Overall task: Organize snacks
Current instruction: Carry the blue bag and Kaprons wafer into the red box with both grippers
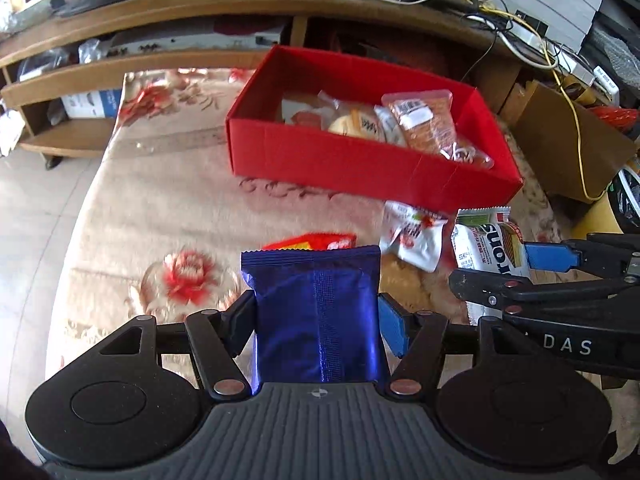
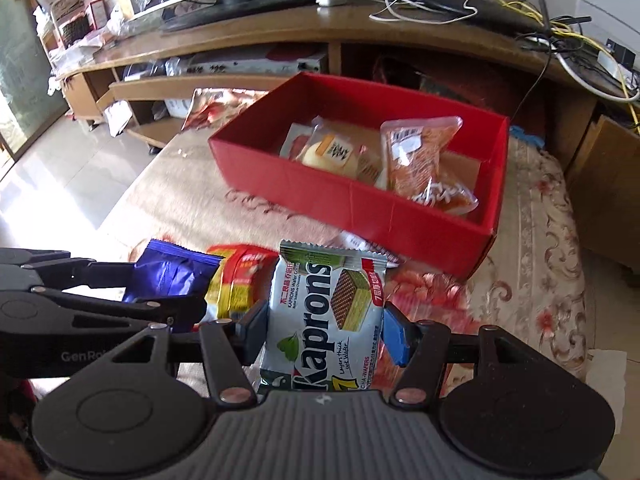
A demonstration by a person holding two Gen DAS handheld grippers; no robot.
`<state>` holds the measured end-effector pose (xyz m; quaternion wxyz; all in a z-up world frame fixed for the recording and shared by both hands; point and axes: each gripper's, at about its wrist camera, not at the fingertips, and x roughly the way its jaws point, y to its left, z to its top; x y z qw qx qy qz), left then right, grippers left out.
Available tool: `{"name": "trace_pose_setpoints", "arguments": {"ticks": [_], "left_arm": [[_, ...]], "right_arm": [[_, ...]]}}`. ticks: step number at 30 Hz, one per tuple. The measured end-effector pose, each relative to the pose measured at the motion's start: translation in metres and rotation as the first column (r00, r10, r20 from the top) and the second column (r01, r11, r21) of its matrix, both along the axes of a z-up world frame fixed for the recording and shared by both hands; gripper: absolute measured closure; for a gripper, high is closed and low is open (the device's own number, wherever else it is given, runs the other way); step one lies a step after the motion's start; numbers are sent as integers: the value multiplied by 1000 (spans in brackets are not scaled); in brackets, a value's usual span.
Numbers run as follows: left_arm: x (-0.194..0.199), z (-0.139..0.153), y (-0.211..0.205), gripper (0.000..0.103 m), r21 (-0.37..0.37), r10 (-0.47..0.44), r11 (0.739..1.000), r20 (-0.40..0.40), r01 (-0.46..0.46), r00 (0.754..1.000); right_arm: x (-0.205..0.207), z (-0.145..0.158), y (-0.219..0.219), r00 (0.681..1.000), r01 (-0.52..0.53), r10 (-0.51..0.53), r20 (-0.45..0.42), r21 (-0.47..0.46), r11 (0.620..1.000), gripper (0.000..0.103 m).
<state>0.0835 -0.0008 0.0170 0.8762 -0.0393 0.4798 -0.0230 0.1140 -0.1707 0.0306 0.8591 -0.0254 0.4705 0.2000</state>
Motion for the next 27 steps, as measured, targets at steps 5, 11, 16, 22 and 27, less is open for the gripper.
{"name": "trace_pose_setpoints", "arguments": {"ticks": [5,11,16,22,27], "left_arm": [[9,5,-3,33,3,-10,1000,18,10,1000],[19,12,-6,33,1,-14,1000,38,14,999],[29,20,-11,33,7,-20,1000,63,19,998],[45,29,-14,33,5,-25,1000,95,24,995],[58,38,-15,33,2,-24,1000,121,24,992]], "right_arm": [[7,4,-5,1000,20,-20,7,10,1000,47],[17,11,-8,999,43,-43,24,15,999,47],[28,19,-12,997,62,-63,42,24,998,47],[42,30,-16,994,83,-85,64,41,996,47],[55,38,-19,991,102,-106,82,56,993,47]]}}
